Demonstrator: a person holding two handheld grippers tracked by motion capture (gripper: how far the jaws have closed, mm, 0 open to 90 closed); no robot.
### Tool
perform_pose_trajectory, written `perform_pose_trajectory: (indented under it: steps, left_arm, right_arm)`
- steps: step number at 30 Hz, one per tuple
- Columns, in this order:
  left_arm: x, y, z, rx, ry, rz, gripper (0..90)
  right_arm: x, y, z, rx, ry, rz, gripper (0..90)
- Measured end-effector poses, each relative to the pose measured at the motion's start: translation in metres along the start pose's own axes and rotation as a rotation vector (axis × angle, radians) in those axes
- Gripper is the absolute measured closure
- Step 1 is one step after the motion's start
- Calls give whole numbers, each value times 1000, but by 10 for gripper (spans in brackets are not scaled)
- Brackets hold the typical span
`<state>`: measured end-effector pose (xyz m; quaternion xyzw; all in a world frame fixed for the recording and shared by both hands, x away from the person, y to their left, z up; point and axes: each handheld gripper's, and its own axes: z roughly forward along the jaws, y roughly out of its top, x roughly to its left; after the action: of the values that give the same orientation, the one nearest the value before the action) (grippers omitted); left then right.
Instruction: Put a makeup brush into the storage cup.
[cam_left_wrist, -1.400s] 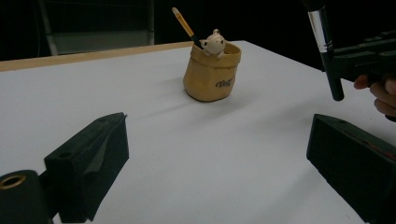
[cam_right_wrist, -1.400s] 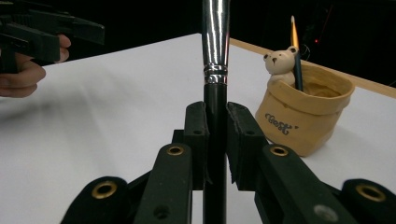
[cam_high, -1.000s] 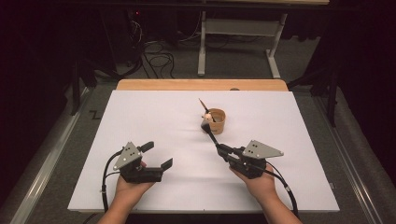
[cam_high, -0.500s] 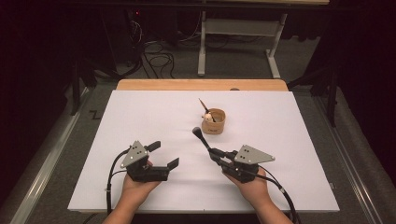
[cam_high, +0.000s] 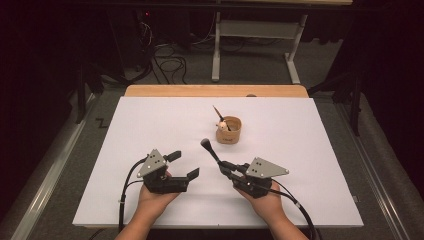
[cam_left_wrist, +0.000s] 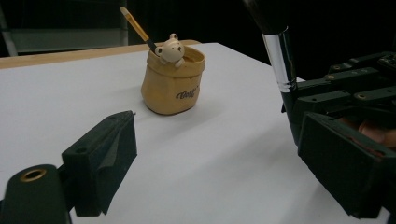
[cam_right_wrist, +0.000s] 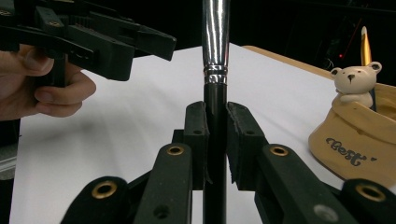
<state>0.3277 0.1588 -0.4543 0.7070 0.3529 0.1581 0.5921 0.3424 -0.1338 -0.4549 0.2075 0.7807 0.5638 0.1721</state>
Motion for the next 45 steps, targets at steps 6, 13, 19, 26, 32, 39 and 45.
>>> perform_pose_trajectory:
  steps: [6, 13, 19, 26, 32, 39, 45]
  left_arm:
    - [-5, 4, 6, 8, -27, 4, 158]
    - [-9, 7, 11, 13, -48, 4, 185]
    - [-11, 9, 13, 7, -54, -4, 206]
    - [-14, 12, 16, 4, -70, 2, 244]
    - [-16, 14, 18, 2, -80, 0, 264]
    - [-16, 15, 20, -3, -93, -12, 296]
    - [-17, 16, 21, -4, -107, -13, 337]
  right_arm:
    - [2, -1, 3, -10, 12, 5, 807]
    - [4, -1, 4, -7, 13, -1, 807]
    - [5, -1, 4, -16, 24, 2, 807]
    - [6, -2, 6, -14, 25, -6, 807]
    - [7, -2, 6, -25, 31, -2, 807]
    - [7, -2, 6, -25, 24, -8, 807]
    - [8, -3, 6, -26, 27, -12, 807]
